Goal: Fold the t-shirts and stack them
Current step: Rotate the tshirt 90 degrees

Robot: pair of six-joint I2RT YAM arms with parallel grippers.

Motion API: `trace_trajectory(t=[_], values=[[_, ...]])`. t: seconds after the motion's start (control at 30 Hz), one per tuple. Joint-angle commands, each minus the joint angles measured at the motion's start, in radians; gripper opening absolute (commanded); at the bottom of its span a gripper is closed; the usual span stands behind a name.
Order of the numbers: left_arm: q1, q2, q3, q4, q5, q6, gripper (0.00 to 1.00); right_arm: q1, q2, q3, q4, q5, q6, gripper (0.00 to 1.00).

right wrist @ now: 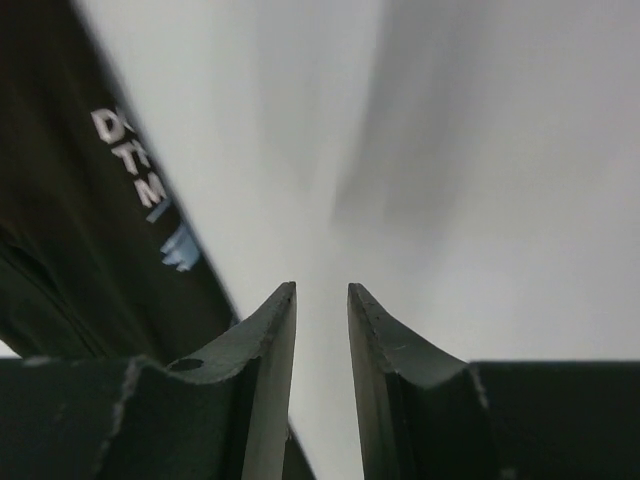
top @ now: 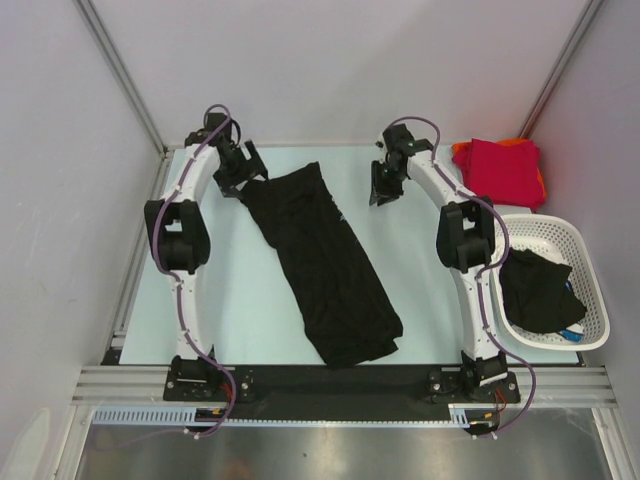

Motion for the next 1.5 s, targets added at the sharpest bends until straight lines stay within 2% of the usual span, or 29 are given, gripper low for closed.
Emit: trace_trajectory(t=[0.0,0.07,0.2,0.37,0.57,0.73,0.87,1.0,1.47], values=[[0.050,0.003,-0.023,-0.045,0.027,0.014,0.96,0.020,-0.042,-0.073,-0.023,-0.047,-0.031,0.33],[0.053,0.008,-0.066,-0.032,0.041,0.018,0.96,0.022,-0.016,-0.051,-0.051,-0.052,-0.038,0.33],[0.053,0.065,-0.046,-0.041,0.048,0.020,0.91,0.022,0.011,0.031,-0.087,-0.050,-0.035,0.33],[0.053,0.097,-0.034,-0.041,0.064,0.006,0.94,0.023,0.031,0.076,-0.057,-0.095,0.000,0.34],[0.051,0.128,0.008,-0.044,0.086,0.012,0.94,0.023,0.111,0.097,0.141,-0.236,0.060,0.35],[0.051,0.109,-0.015,-0.062,0.066,0.041,0.95,0.023,0.236,0.169,0.352,-0.379,0.229,0.37],[0.050,0.089,-0.046,-0.065,0.064,0.057,0.95,0.025,0.359,0.339,0.429,-0.431,0.328,0.44],[0.050,0.080,-0.067,-0.068,0.054,0.064,0.95,0.028,0.402,0.335,0.541,-0.442,0.383,0.52],[0.047,0.091,-0.081,-0.099,0.021,0.084,0.94,0.089,0.473,0.346,0.572,-0.458,0.403,0.54]])
